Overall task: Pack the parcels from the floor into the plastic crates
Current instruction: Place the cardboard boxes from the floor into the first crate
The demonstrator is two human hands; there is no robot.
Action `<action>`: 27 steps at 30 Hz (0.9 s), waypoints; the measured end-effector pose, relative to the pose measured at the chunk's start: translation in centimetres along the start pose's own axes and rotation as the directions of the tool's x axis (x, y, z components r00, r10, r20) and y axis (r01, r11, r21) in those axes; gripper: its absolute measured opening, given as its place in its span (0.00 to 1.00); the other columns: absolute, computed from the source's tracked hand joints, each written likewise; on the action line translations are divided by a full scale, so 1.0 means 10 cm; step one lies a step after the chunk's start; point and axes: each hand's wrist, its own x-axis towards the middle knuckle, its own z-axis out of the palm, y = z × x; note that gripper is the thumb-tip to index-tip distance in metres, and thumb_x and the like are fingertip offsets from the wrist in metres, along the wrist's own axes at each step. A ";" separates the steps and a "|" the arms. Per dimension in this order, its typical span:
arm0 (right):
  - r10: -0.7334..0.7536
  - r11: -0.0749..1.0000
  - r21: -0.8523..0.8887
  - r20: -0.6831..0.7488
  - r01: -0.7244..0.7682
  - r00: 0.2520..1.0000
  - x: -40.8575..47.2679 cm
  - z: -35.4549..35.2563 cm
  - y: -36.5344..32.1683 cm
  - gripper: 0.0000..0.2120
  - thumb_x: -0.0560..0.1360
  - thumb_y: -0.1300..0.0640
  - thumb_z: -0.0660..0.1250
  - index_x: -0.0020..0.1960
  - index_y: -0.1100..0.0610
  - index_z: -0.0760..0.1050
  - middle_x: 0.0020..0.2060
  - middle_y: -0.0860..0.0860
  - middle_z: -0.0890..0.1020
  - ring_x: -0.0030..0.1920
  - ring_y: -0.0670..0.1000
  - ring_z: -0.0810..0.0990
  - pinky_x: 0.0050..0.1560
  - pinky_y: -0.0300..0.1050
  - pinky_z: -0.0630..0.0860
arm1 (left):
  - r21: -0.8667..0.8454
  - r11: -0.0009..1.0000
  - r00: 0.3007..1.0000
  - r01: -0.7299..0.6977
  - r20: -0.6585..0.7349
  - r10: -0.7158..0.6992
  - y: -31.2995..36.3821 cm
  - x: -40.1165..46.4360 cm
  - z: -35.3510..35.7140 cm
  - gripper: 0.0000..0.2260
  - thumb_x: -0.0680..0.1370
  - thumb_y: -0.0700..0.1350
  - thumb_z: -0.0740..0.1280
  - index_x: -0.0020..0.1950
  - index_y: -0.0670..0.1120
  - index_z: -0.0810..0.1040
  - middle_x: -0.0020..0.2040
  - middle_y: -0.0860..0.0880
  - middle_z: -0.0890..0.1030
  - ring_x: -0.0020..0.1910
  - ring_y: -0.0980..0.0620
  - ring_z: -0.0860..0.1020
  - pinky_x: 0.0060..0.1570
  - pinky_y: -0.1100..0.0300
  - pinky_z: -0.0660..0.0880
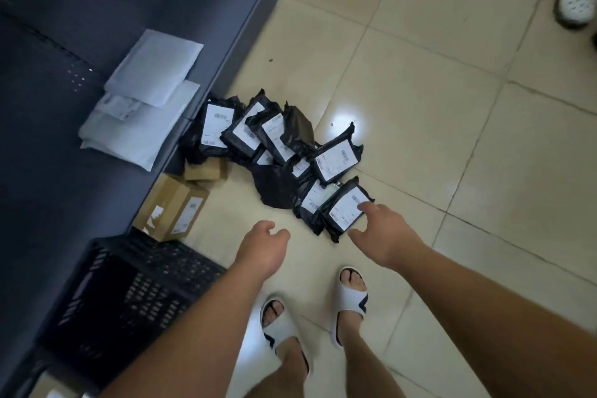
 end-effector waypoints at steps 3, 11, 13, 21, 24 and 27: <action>-0.071 0.996 -0.049 0.038 0.073 0.997 0.16 0.03 -0.37 0.26 0.79 0.46 0.63 0.74 0.54 0.66 0.67 0.55 0.74 0.66 0.59 0.72 0.61 0.52 0.74 | -0.115 0.991 0.998 0.062 -0.022 -0.065 -0.17 0.06 -0.20 0.23 0.81 0.51 0.63 0.76 0.49 0.69 0.73 0.47 0.72 0.68 0.44 0.73 0.67 0.52 0.70; -0.232 0.961 -0.126 0.123 0.247 0.965 0.58 0.36 -1.54 0.28 0.78 0.45 0.62 0.76 0.52 0.65 0.68 0.55 0.75 0.64 0.60 0.76 0.62 0.55 0.76 | -0.603 0.773 0.978 0.199 0.065 -0.200 -0.63 0.50 -0.71 0.11 0.84 0.47 0.61 0.41 0.51 0.72 0.48 0.46 0.76 0.49 0.47 0.75 0.62 0.50 0.74; -0.245 0.952 -0.150 0.146 0.267 0.958 0.69 0.46 -1.80 0.29 0.79 0.44 0.61 0.77 0.52 0.63 0.70 0.56 0.73 0.68 0.60 0.74 0.66 0.55 0.73 | -0.645 0.733 0.973 0.217 0.080 -0.218 -0.74 0.62 -0.83 0.11 0.83 0.47 0.61 0.40 0.50 0.73 0.46 0.46 0.76 0.51 0.45 0.77 0.63 0.49 0.74; -0.236 0.959 -0.110 0.193 0.260 0.952 1.13 0.79 -2.73 0.29 0.80 0.44 0.63 0.77 0.54 0.64 0.72 0.57 0.73 0.69 0.59 0.74 0.68 0.50 0.71 | -0.724 0.644 0.963 0.245 0.102 -0.251 -1.18 1.15 -1.46 0.08 0.83 0.50 0.63 0.58 0.48 0.77 0.50 0.49 0.78 0.60 0.43 0.77 0.64 0.51 0.73; -0.226 0.962 -0.106 0.209 0.252 0.951 1.31 0.89 -2.95 0.28 0.79 0.44 0.62 0.76 0.54 0.65 0.70 0.57 0.74 0.67 0.59 0.75 0.67 0.51 0.72 | -0.748 0.610 0.957 0.261 0.118 -0.264 -1.30 1.38 -1.60 0.17 0.81 0.53 0.64 0.68 0.50 0.75 0.61 0.47 0.78 0.63 0.44 0.76 0.68 0.47 0.73; -0.223 0.963 -0.106 0.216 0.250 0.951 1.49 1.02 -3.12 0.27 0.80 0.44 0.61 0.75 0.54 0.66 0.69 0.58 0.75 0.65 0.59 0.76 0.65 0.51 0.73 | -0.760 0.592 0.954 0.268 0.121 -0.275 -1.39 1.63 -1.66 0.29 0.71 0.58 0.66 0.71 0.52 0.75 0.66 0.48 0.78 0.64 0.45 0.76 0.68 0.45 0.73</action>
